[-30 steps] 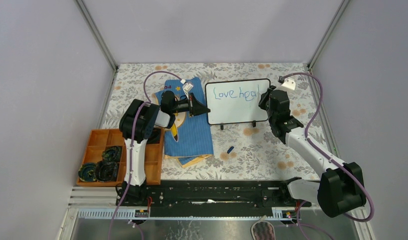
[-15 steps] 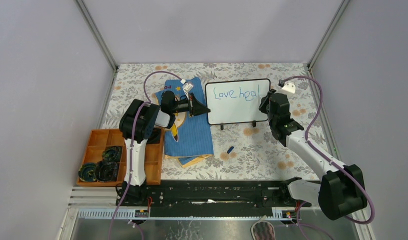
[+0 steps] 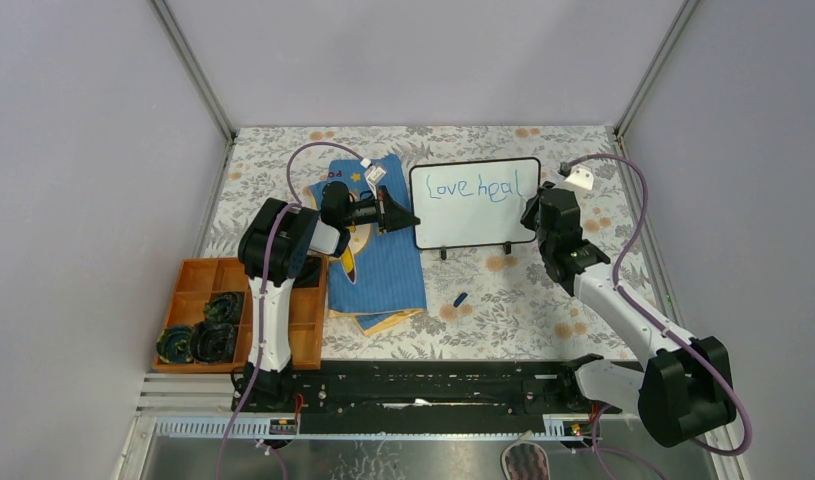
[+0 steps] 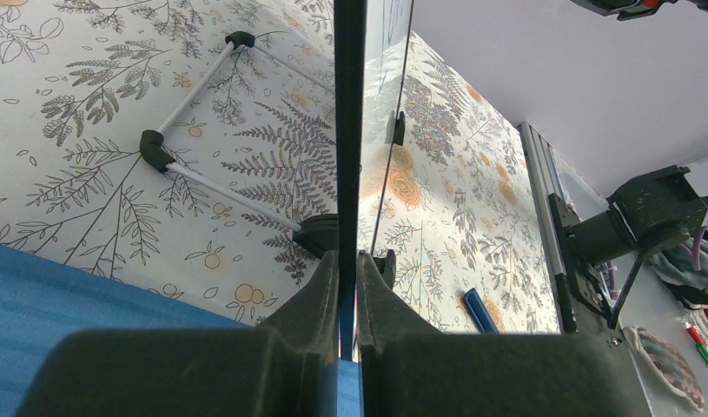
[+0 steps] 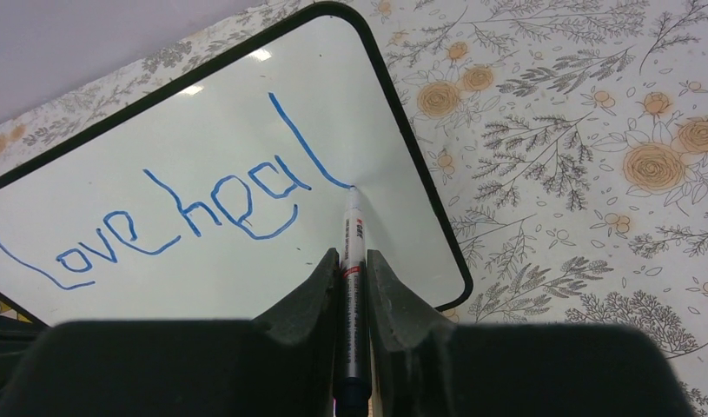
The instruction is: Write a sentence on the whiteboard
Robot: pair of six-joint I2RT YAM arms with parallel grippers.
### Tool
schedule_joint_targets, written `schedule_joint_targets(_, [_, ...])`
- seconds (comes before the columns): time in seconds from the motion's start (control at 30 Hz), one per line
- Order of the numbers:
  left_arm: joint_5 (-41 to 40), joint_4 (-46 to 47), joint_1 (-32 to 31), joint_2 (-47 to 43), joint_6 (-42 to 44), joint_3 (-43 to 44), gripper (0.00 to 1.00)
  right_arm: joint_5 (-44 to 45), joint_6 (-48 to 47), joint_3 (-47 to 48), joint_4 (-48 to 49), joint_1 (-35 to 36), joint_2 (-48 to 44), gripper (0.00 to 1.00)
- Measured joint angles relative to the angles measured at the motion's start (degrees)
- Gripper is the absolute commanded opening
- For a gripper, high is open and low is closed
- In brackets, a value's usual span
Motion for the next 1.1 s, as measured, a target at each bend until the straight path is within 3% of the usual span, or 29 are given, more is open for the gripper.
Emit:
schedule_joint_targets(0.3, [0.00,0.02,0.00,0.00,-0.02,0.00,0.00,0.42,0.02,-0.17,-0.15,-0.11,-3.65,0.00])
schedule_joint_targets(1.1, [0.00,0.02,0.00,0.00,-0.02,0.00,0.00,0.37,0.92,1.66,3.91,-1.49,-0.94,0.00])
